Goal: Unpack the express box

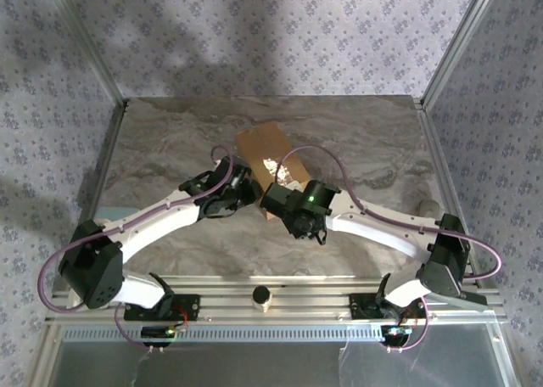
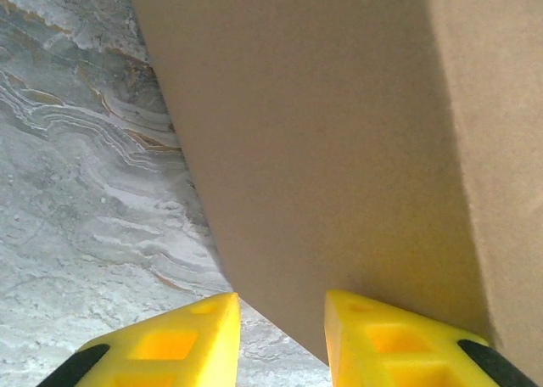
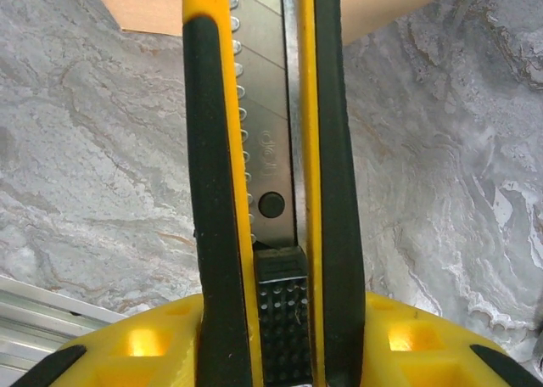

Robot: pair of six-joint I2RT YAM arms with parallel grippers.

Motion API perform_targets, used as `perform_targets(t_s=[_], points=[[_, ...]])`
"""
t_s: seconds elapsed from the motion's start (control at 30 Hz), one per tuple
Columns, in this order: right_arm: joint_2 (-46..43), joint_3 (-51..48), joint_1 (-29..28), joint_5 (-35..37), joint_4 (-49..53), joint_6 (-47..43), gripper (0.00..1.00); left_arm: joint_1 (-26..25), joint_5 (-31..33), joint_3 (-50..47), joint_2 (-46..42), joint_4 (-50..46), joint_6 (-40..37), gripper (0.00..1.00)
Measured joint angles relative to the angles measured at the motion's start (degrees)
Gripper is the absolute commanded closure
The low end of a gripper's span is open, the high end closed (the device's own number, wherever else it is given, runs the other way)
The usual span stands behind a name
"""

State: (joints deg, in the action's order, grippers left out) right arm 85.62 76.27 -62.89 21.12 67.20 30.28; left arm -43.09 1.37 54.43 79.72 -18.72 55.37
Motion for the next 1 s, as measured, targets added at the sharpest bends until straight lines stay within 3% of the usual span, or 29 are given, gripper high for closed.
perform_targets(t_s=[1.0], points=[[2.3, 2.1, -1.8, -1.0, -1.4, 0.4, 1.00, -4.0, 6.3, -2.3, -1.3, 2.8, 8.2, 0.69]])
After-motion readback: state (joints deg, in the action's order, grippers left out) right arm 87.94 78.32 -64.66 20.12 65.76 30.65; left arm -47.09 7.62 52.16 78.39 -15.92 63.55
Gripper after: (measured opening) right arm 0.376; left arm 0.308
